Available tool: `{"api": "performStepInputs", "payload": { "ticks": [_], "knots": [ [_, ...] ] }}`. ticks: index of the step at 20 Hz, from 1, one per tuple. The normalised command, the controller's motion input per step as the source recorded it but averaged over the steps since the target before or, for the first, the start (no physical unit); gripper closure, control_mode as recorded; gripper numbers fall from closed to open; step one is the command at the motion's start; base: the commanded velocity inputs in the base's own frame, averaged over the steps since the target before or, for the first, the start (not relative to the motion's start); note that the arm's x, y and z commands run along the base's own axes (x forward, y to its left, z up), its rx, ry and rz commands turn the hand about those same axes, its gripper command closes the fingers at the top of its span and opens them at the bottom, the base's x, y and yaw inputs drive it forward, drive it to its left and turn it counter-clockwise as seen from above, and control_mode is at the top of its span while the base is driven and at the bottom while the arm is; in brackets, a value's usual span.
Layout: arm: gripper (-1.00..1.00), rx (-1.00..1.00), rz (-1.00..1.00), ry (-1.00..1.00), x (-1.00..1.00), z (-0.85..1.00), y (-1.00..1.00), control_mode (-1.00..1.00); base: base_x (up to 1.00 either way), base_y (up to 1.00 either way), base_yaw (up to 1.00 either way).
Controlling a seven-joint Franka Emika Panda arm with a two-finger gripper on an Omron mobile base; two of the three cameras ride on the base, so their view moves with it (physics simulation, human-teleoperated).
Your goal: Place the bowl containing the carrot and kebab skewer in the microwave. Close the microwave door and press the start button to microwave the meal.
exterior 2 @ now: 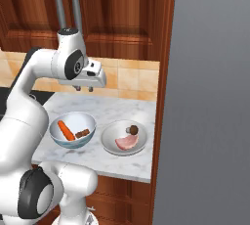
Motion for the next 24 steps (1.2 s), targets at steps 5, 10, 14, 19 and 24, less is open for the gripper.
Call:
{"api": "performStepInputs", "payload": {
  "ticks": [5,10,14,19,24],
  "knots": [
    [-1.0,0.0,0.0,-0.01,-0.09,-0.12,0.0,-1.0,0.0,0.0,0.0],
    [-1.0,0.0,-0.04,-0.01,-0.27,-0.42,0.0,-1.0,0.0,0.0,0.0],
    [-1.0,0.0,-0.06,-0.06,-0.32,-0.55,0.0,-1.0,0.0,0.0,0.0],
    [-1.0,0.0,0.0,-0.11,-0.4,-0.59,0.04,-1.0,0.0,0.0,0.0],
    [-1.0,0.0,0.0,0.0,-0.38,-0.52,0.16,-1.0,0.0,0.0,0.0]
  ]
}}
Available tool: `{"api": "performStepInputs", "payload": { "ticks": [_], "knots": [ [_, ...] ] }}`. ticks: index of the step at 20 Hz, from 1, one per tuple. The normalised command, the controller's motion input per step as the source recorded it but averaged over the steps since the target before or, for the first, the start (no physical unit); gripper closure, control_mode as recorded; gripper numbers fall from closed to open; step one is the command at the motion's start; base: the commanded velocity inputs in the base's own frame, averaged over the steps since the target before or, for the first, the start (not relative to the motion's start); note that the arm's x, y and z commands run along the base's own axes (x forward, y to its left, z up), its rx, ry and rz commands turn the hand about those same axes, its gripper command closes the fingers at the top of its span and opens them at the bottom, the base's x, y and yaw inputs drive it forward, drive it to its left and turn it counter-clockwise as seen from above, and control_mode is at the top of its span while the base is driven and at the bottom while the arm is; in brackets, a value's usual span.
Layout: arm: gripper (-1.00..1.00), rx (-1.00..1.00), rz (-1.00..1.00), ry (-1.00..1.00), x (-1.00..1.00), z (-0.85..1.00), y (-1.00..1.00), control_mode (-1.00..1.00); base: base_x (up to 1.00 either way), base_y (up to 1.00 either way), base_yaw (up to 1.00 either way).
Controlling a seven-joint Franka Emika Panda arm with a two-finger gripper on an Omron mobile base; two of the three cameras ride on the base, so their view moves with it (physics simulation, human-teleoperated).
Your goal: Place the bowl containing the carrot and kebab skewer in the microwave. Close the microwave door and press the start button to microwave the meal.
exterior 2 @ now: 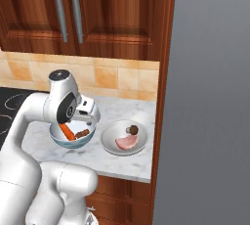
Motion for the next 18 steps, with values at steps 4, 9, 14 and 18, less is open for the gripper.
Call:
{"api": "performStepInputs", "payload": {
  "ticks": [4,9,14,18],
  "knots": [
    [-1.0,0.08,-0.04,0.0,-0.2,-0.34,0.18,-1.0,0.0,0.0,0.0],
    [-1.0,0.08,-0.11,0.02,-0.05,-0.19,0.04,-1.0,0.0,0.0,0.0],
    [-1.0,0.03,-0.13,0.07,0.03,-0.17,0.0,-1.0,0.0,0.0,0.0],
    [-1.0,0.02,-0.11,0.14,0.19,-0.2,0.0,-1.0,0.0,0.0,0.0]
  ]
}}
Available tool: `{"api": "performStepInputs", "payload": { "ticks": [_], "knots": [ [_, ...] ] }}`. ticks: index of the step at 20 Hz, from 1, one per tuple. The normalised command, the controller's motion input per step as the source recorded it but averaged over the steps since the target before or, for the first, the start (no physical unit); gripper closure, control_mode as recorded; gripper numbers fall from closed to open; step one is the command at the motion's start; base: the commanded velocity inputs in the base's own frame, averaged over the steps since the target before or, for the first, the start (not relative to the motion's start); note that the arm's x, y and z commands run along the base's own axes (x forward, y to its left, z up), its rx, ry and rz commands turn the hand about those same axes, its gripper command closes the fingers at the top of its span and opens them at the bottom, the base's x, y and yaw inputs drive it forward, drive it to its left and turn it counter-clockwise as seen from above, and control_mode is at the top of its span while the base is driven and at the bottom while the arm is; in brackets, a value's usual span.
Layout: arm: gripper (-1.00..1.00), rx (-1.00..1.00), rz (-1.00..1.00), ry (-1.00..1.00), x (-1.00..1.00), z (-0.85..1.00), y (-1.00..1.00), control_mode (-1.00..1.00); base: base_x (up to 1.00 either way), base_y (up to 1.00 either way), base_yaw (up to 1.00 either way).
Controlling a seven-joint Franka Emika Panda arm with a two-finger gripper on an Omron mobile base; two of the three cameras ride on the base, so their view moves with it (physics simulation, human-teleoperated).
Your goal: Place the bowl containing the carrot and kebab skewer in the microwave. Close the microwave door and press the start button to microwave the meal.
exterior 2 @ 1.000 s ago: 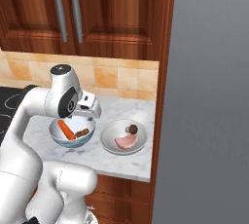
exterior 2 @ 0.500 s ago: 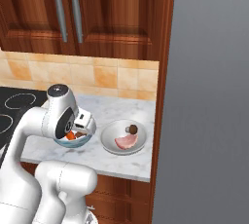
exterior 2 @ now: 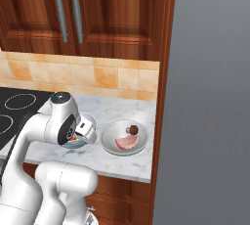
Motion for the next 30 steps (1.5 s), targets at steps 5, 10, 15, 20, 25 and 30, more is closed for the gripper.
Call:
{"api": "performStepInputs", "payload": {
  "ticks": [5,10,15,20,25,30],
  "knots": [
    [-1.0,0.11,-0.02,0.11,0.35,-0.2,0.0,-1.0,0.0,0.0,0.0],
    [-1.0,0.12,0.0,-0.01,0.21,-0.32,0.0,-1.0,0.0,0.0,0.0],
    [-1.0,0.02,0.0,0.0,0.24,-0.4,0.0,-1.0,0.0,0.0,0.0],
    [-1.0,0.0,0.0,0.0,0.3,-0.32,0.05,-1.0,0.0,0.0,0.0],
    [-1.0,0.0,0.0,0.0,0.1,-0.35,0.05,-1.0,0.0,0.0,0.0],
    [1.0,0.0,0.0,0.0,0.0,-0.4,0.09,-1.0,0.0,0.0,0.0]
  ]
}}
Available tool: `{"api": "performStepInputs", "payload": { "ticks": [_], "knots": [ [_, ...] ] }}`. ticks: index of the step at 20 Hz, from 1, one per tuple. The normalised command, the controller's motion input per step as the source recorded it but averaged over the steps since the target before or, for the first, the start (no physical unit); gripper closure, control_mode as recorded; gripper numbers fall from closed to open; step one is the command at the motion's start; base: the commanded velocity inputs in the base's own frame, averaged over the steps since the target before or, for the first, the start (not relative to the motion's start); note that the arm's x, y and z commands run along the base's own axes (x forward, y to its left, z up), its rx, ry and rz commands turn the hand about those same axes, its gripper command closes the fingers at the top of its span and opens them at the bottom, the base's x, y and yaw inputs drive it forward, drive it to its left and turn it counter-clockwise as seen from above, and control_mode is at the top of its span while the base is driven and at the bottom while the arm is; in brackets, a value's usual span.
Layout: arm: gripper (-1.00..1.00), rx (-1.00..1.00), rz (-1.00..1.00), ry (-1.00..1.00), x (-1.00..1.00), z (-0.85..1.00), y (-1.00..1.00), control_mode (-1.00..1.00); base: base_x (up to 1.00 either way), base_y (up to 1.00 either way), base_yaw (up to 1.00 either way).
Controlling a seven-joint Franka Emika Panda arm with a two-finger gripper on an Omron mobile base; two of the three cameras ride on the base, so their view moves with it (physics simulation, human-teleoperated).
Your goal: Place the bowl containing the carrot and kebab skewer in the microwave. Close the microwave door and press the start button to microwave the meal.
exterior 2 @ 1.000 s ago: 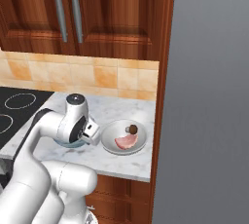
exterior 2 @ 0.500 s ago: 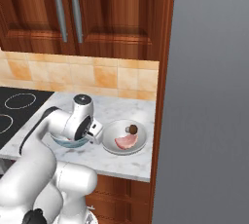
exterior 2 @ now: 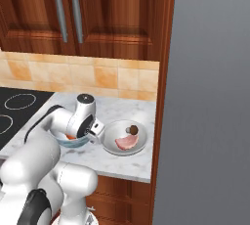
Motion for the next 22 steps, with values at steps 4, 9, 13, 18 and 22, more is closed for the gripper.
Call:
{"api": "performStepInputs", "payload": {
  "ticks": [4,9,13,18,22],
  "knots": [
    [1.0,0.0,0.0,0.0,0.0,-0.09,0.02,-1.0,0.0,0.0,0.0],
    [1.0,0.0,0.0,0.01,0.0,0.0,0.0,-1.0,0.0,0.0,0.0],
    [1.0,0.0,0.0,-0.02,-0.28,0.03,0.0,-1.0,0.0,0.0,0.0],
    [1.0,0.13,-0.07,-0.05,-0.57,0.5,-0.27,-1.0,0.0,0.0,0.0],
    [1.0,0.22,-0.13,-0.11,-0.53,0.64,-0.42,-1.0,0.0,0.0,0.0]
  ]
}}
